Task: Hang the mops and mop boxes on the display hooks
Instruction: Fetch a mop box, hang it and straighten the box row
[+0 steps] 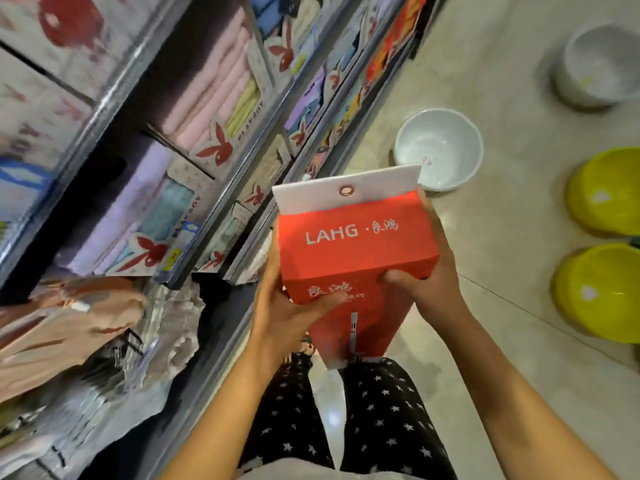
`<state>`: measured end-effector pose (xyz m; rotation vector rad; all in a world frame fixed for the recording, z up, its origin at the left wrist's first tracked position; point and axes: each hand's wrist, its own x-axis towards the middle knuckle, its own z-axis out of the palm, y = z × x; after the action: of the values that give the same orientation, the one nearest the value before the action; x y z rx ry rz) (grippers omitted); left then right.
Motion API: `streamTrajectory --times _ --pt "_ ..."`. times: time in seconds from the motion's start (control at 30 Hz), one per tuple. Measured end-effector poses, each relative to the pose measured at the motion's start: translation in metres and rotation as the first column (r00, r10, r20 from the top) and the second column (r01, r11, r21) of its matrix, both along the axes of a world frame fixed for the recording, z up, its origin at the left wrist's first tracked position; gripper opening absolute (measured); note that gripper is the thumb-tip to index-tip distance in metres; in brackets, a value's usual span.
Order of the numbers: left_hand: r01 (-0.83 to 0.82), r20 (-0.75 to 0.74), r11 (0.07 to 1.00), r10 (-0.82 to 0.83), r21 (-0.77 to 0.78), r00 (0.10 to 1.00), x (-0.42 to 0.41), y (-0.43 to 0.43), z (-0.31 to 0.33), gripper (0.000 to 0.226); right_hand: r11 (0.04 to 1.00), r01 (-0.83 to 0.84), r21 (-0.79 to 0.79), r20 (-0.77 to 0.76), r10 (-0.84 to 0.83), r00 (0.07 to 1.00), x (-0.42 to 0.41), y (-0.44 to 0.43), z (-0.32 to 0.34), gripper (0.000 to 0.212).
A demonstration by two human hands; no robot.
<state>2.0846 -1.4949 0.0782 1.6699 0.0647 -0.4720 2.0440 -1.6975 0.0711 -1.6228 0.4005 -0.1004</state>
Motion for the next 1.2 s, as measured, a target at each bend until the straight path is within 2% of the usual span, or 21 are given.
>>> streamTrajectory --times 0.07,0.23,0.37,0.43,0.6,0.77,0.97,1.2 --pt "0.124 0.053 0.992 -0.123 -0.006 0.991 0.000 0.003 0.019 0.081 0.997 0.076 -0.019 0.033 -0.075 0.997 -0.019 0.008 0.025 0.121" --pt "0.365 0.074 0.929 -0.360 -0.056 0.930 -0.007 0.022 0.050 0.080 0.951 0.300 -0.070 0.169 -0.285 0.944 -0.075 0.051 0.069 0.098" --pt "0.586 0.161 0.808 -0.571 -0.064 0.805 -0.017 0.035 0.072 0.115 0.850 0.523 -0.061 0.211 -0.501 0.839 -0.125 0.098 0.092 0.093" --pt "0.667 0.197 0.744 -0.649 -0.039 0.735 -0.025 0.038 0.081 0.124 0.784 0.617 -0.060 0.216 -0.594 0.775 -0.153 0.120 0.098 0.093" --pt "0.879 0.288 0.477 -0.841 -0.006 0.458 -0.070 0.018 0.103 0.107 0.544 0.837 -0.060 0.152 -0.823 0.547 -0.228 0.165 0.110 0.094" --pt "0.977 0.322 0.212 -0.927 0.028 0.192 -0.138 -0.001 0.110 0.098 0.275 0.957 -0.092 0.183 -0.940 0.288 -0.302 0.200 0.120 0.083" --pt "0.998 0.339 -0.049 -0.940 -0.031 -0.036 -0.236 -0.016 0.119 0.085 0.012 0.994 -0.108 0.218 -0.975 0.035 -0.391 0.236 0.131 0.080" --pt "0.933 0.328 -0.359 -0.882 -0.002 -0.338 -0.393 -0.014 0.138 0.090 -0.351 0.936 -0.014 0.206 -0.917 -0.341 -0.519 0.299 0.138 0.078"
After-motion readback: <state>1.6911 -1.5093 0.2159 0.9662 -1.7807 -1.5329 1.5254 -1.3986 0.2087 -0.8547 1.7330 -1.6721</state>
